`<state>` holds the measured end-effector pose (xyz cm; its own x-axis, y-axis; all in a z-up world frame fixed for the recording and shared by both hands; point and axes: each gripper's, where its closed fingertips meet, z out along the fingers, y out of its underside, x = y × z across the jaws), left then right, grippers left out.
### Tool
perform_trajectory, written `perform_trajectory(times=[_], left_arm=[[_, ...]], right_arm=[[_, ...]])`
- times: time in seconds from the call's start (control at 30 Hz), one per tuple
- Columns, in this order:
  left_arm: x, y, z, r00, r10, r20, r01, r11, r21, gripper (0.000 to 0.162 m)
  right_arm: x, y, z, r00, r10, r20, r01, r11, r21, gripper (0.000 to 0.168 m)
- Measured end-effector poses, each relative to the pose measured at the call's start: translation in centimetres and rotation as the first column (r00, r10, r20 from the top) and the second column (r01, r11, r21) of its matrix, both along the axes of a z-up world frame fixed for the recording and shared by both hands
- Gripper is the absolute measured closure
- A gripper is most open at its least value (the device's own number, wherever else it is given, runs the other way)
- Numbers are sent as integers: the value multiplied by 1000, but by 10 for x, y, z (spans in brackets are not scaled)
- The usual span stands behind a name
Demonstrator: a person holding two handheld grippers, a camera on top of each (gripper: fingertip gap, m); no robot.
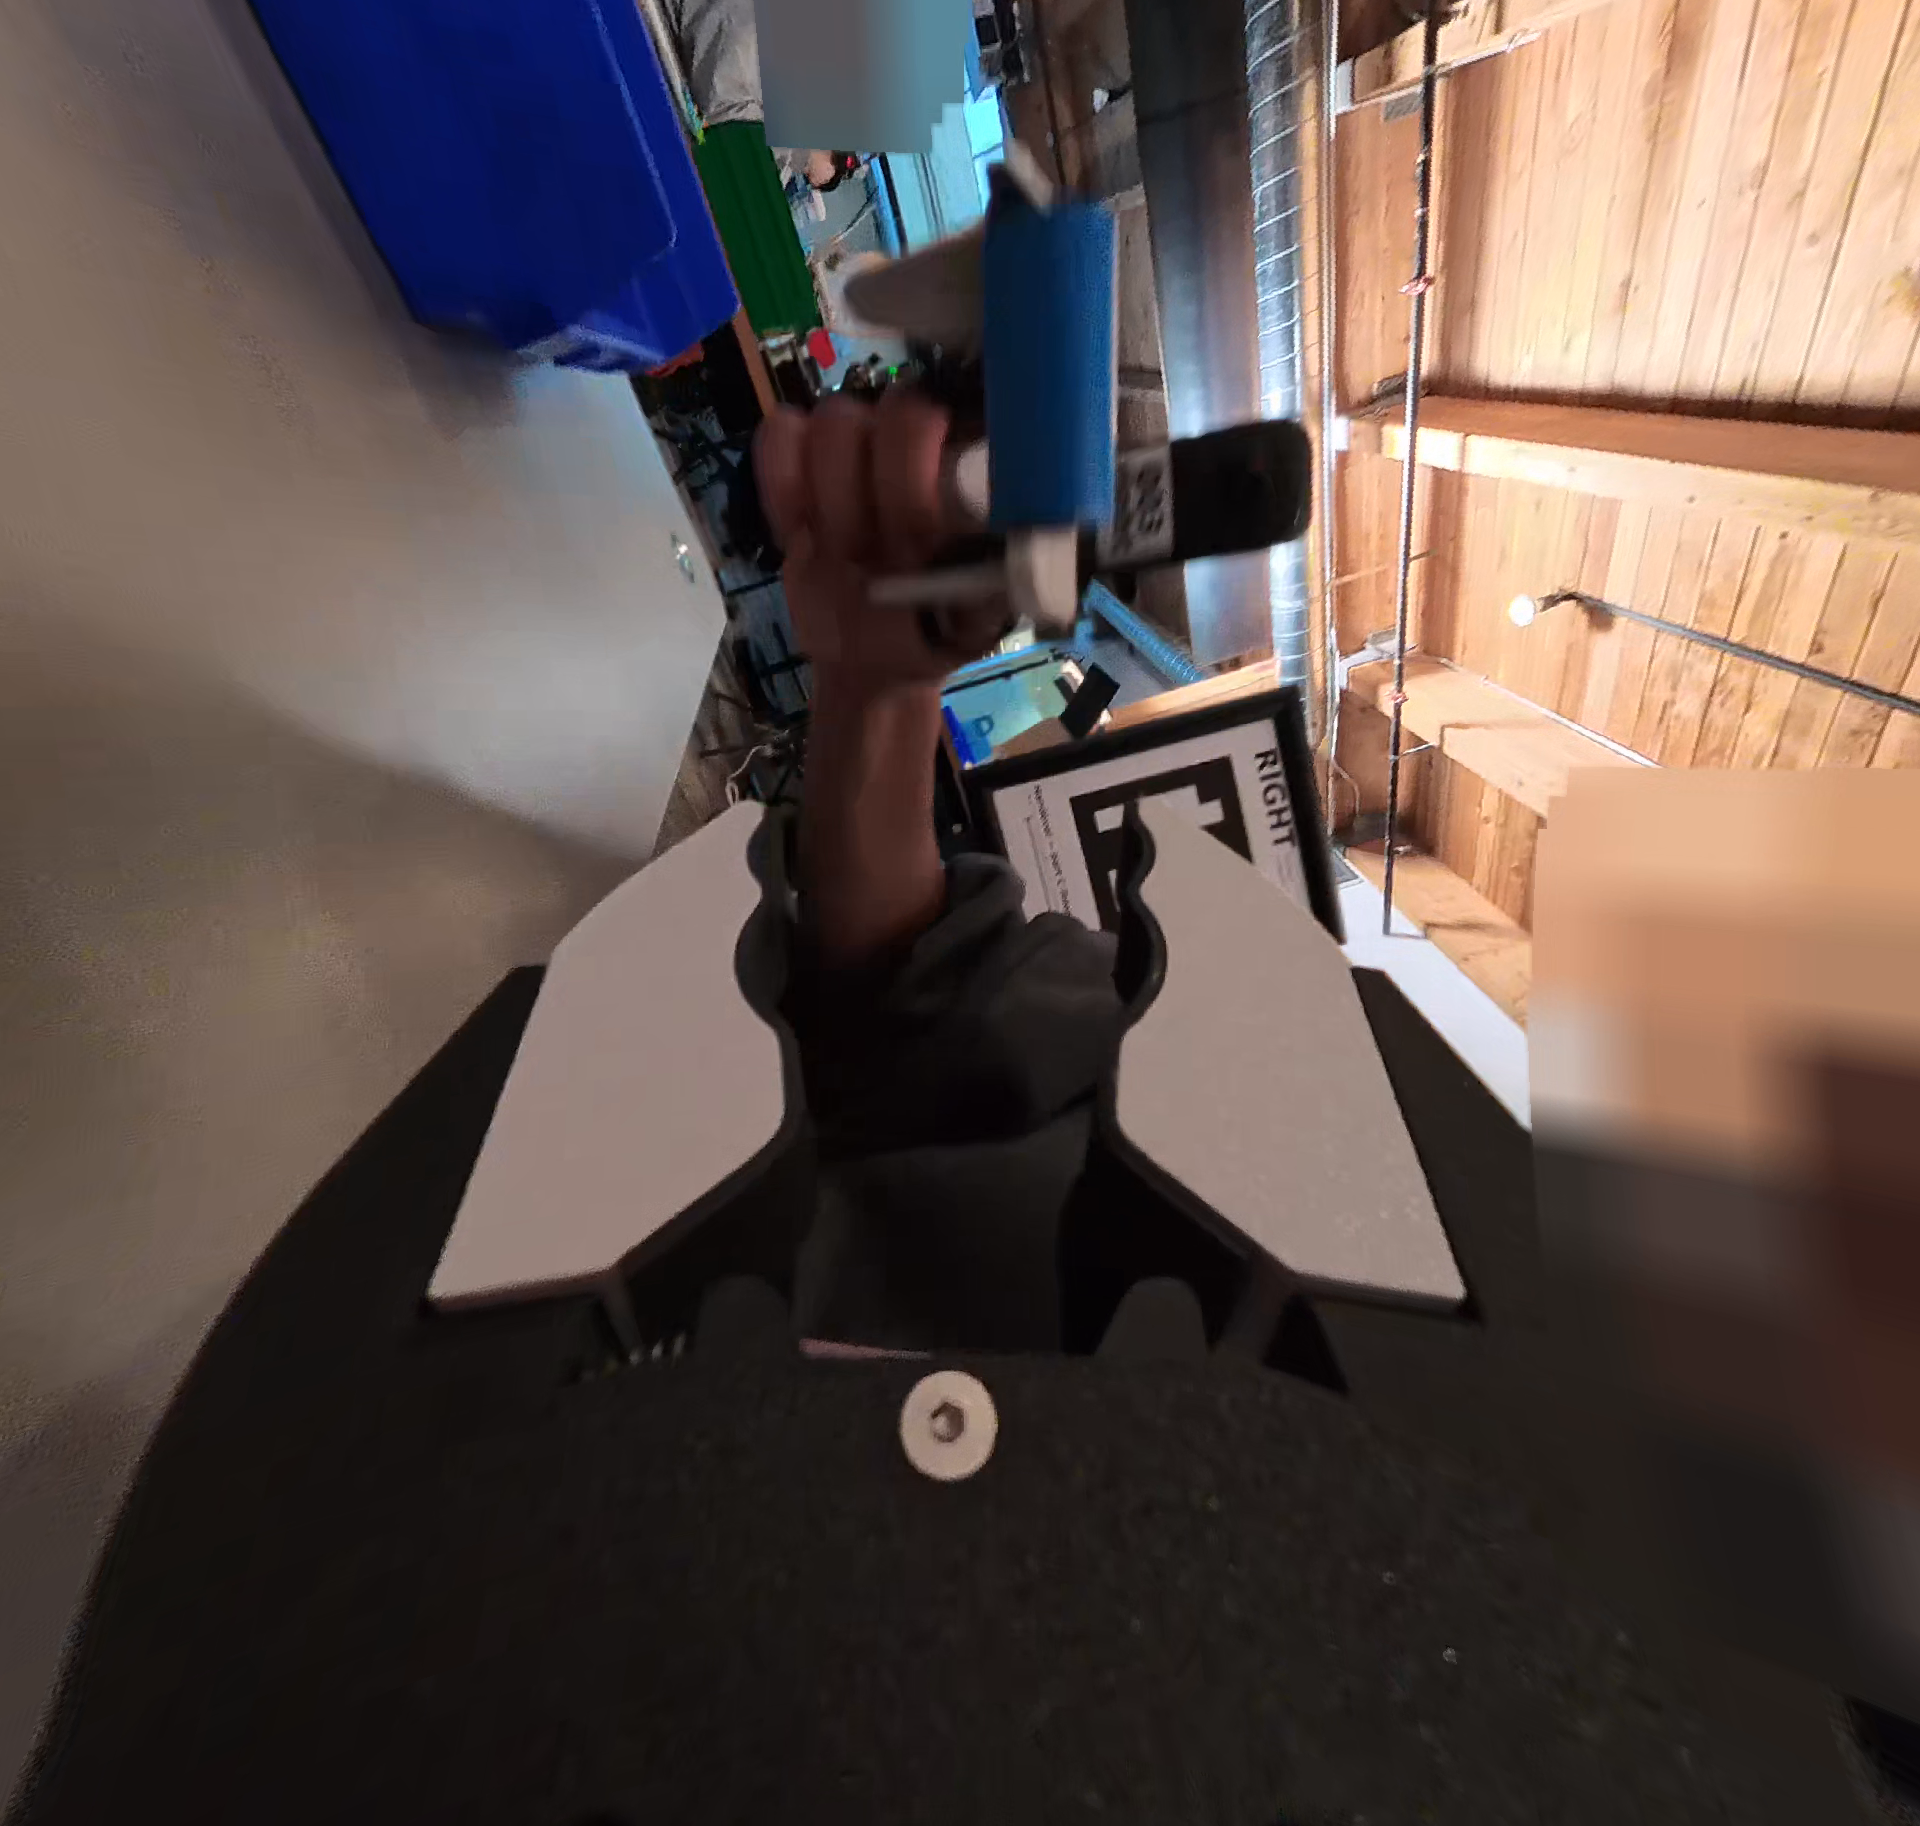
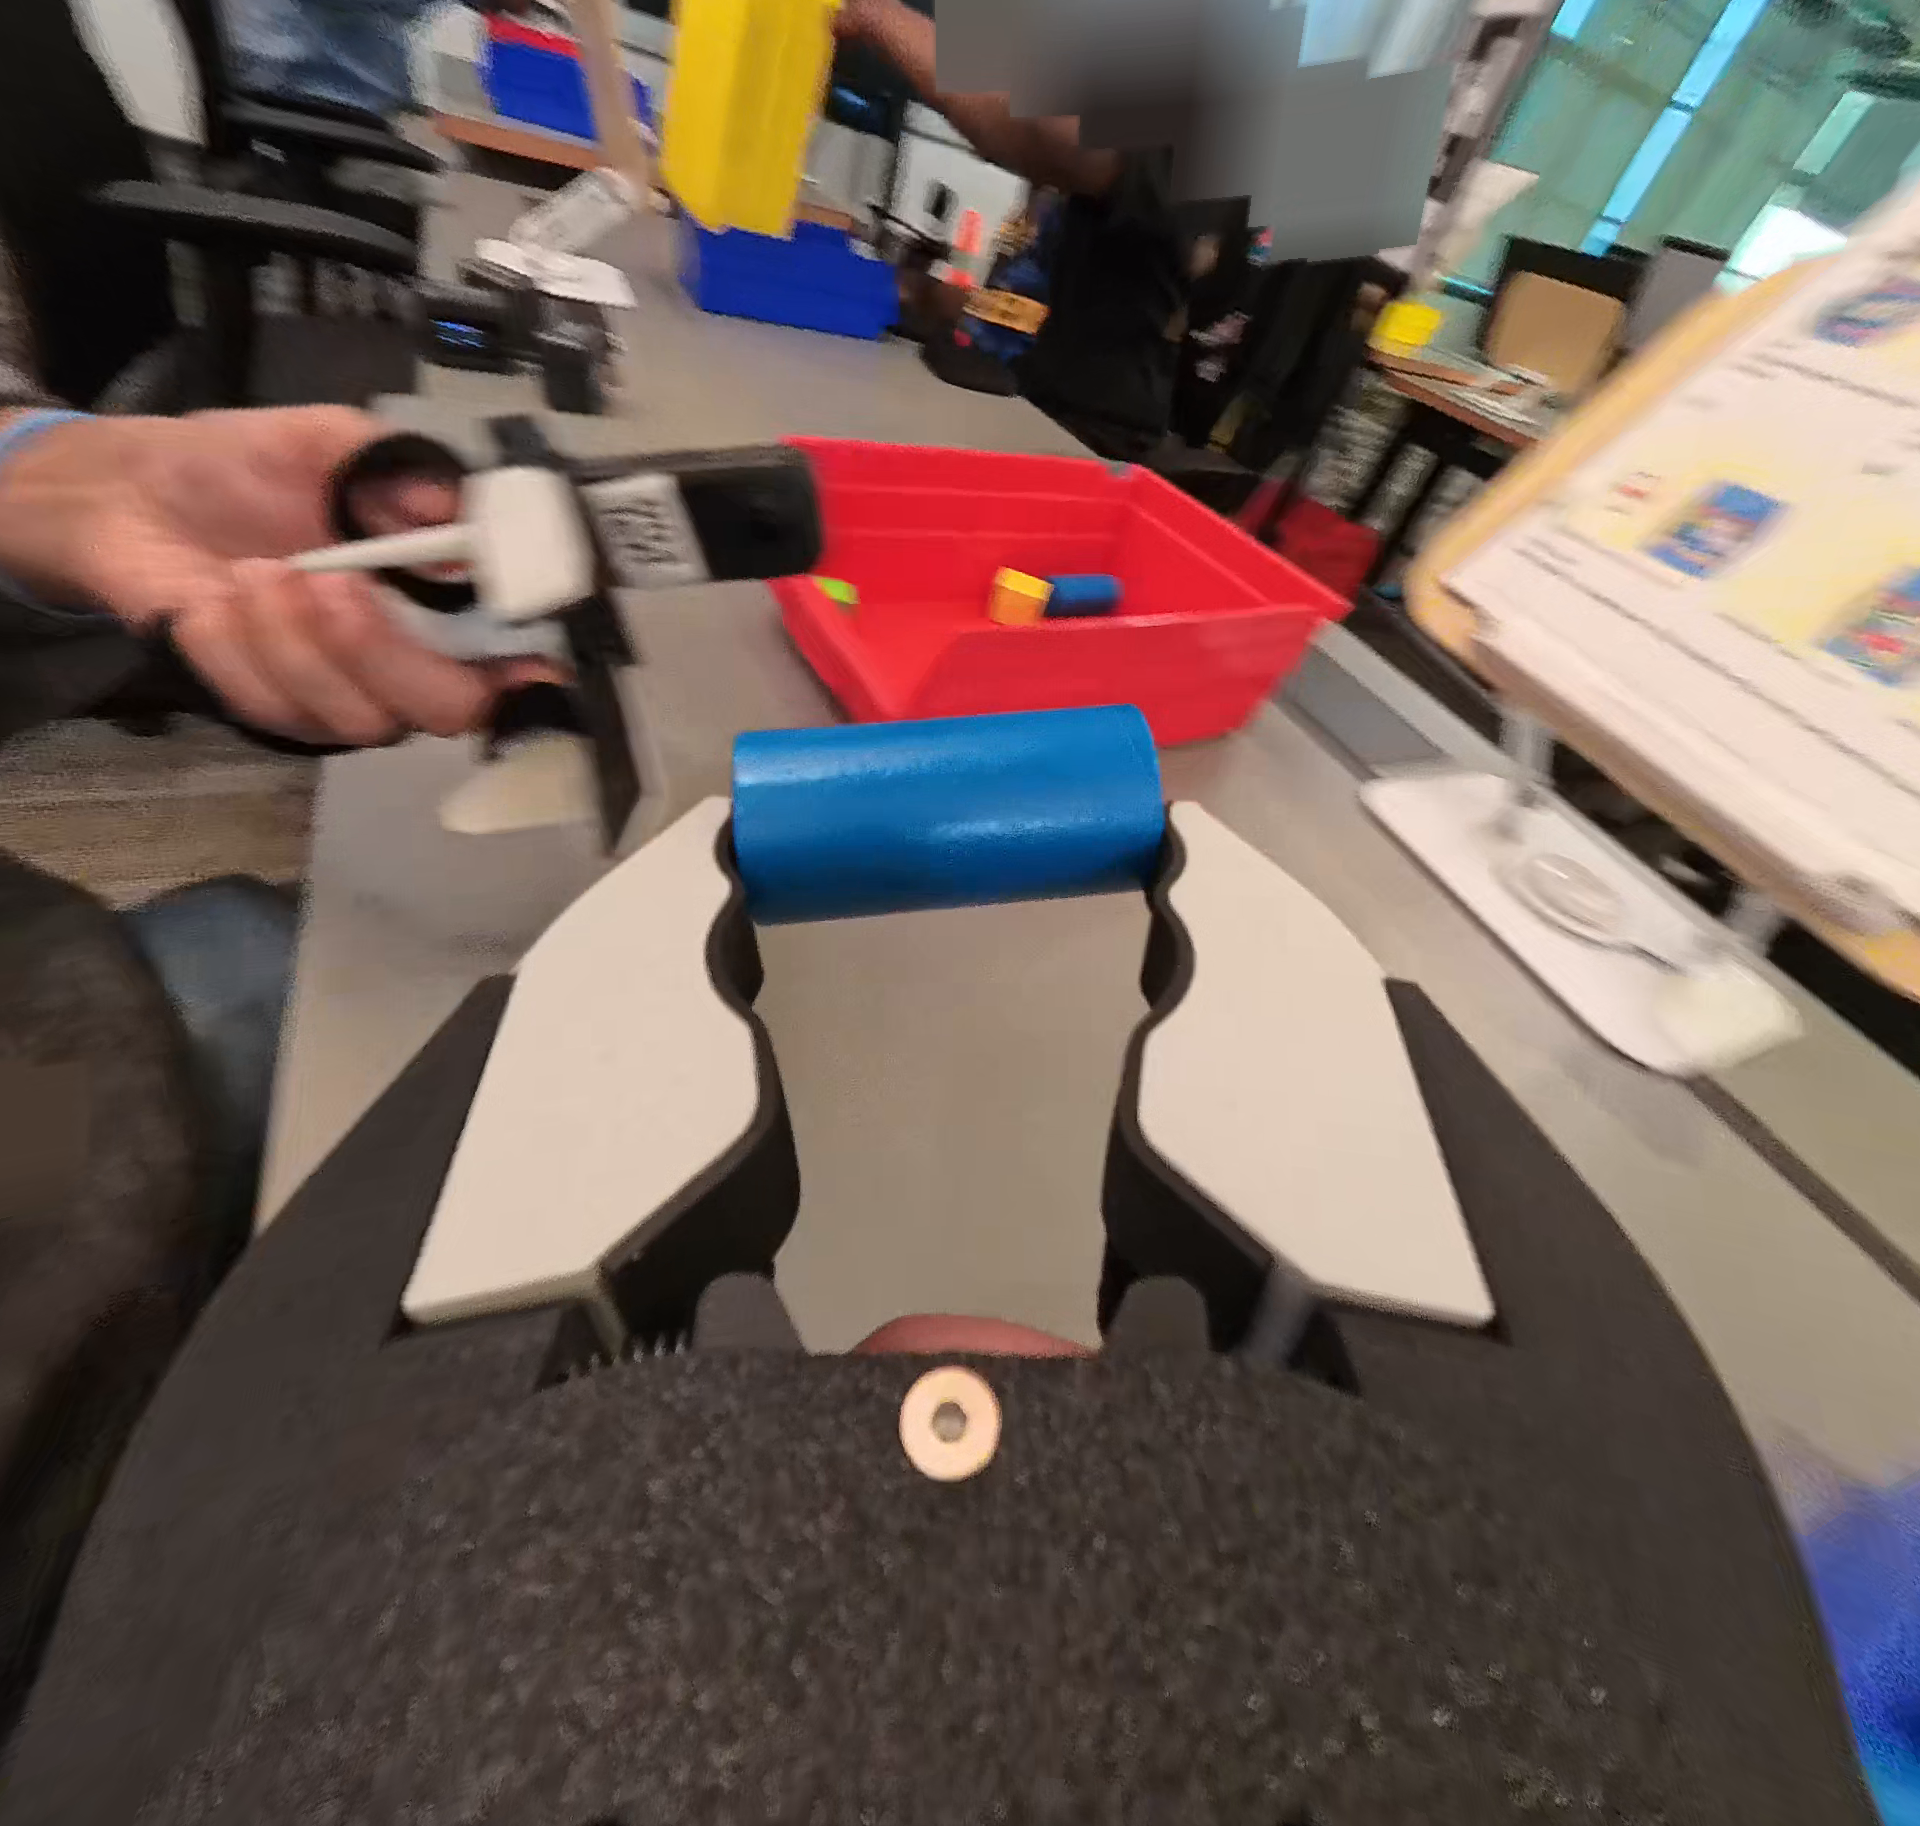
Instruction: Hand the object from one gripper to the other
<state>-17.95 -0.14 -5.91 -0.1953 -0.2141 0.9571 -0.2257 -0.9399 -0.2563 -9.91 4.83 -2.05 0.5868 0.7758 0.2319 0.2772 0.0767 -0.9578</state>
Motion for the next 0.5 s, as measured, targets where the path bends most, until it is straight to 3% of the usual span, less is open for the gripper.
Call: perform_trajectory(times=[0.13, 0.27, 0.4, 0.5], left_arm=[[-8, -26, -32, 995, -49, -84, 53, 997, 51, 104], [-8, -30, -39, 993, -56, -102, 62, 996, 59, 106], [-6, -27, -40, 991, -44, -124, 55, 994, 92, 109], [-8, -30, -37, 992, -51, -117, 63, 992, 106, 109]], right_arm=[[119, 35, 20, 945, -310, 100, 317, 947, -55, 96], [250, 84, 8, 763, -586, 272, 642, 735, -219, 96], [344, 128, -49, 563, -546, 620, 810, 514, -283, 96], [371, 151, -90, 517, -441, 734, 848, 381, -369, 95]])
